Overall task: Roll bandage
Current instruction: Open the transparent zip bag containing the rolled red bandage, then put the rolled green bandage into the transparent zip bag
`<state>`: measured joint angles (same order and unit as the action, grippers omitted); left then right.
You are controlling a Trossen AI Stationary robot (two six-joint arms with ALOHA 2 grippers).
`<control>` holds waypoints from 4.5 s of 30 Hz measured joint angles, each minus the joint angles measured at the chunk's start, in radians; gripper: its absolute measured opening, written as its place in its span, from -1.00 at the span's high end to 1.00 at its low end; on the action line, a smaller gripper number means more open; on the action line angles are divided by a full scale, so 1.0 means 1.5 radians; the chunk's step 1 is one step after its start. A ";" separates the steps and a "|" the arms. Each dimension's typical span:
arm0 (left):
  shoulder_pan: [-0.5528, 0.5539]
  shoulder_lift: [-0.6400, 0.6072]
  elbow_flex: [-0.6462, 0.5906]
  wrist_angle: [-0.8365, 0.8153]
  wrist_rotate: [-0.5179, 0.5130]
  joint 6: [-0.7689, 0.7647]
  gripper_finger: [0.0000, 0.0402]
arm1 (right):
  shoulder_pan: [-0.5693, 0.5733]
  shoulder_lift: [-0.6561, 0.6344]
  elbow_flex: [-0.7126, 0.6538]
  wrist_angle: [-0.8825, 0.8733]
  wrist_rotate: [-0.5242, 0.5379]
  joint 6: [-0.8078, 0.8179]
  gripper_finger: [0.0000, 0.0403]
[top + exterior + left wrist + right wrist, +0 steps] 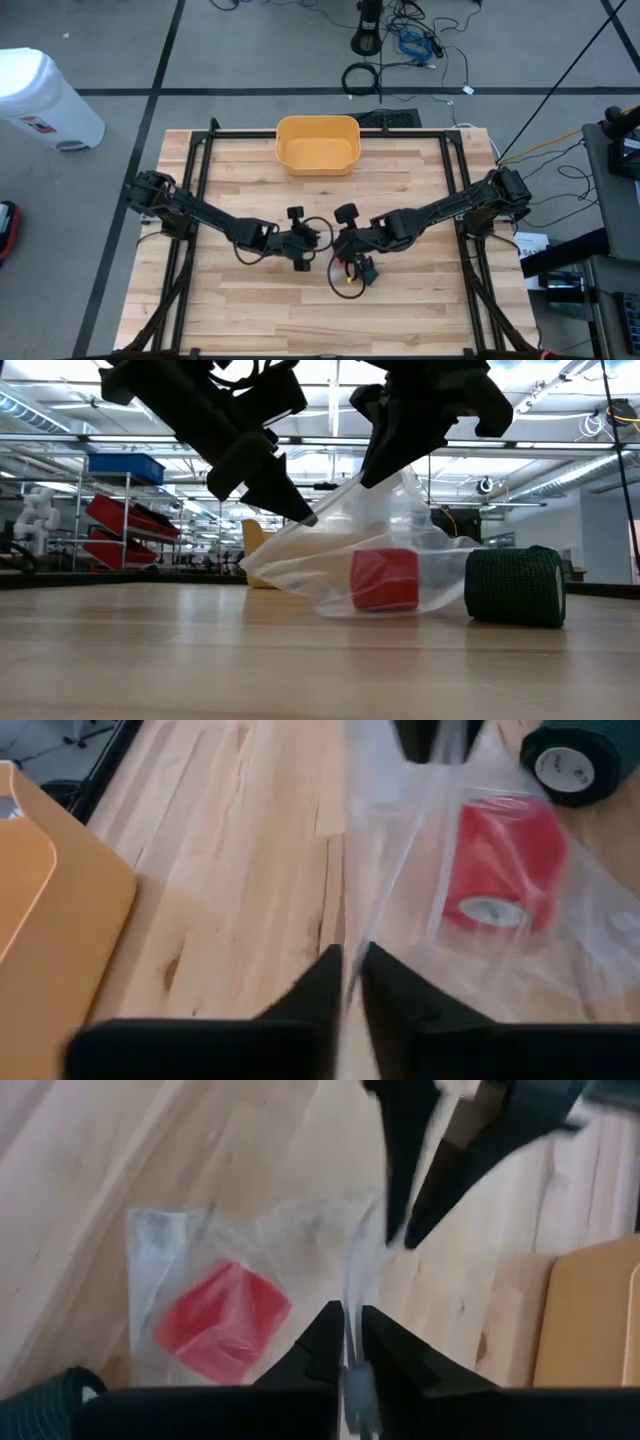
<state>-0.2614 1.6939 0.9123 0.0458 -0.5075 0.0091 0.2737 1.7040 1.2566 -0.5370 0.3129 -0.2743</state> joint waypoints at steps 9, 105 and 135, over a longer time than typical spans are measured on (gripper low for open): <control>0.014 -0.014 0.008 -0.032 0.019 -0.001 0.98 | 0.005 -0.001 0.000 0.010 0.043 -0.030 0.86; -0.076 0.121 0.238 -0.270 -0.125 -0.263 1.00 | 0.178 0.124 -0.001 0.034 0.160 0.353 0.73; -0.075 0.128 0.238 -0.265 -0.101 -0.257 1.00 | 0.412 0.072 -0.178 -0.114 0.310 0.841 0.10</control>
<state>-0.3744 1.8854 1.2690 -0.3523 -0.6586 -0.3759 0.8919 1.8126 0.9903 -0.7076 0.7773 0.9878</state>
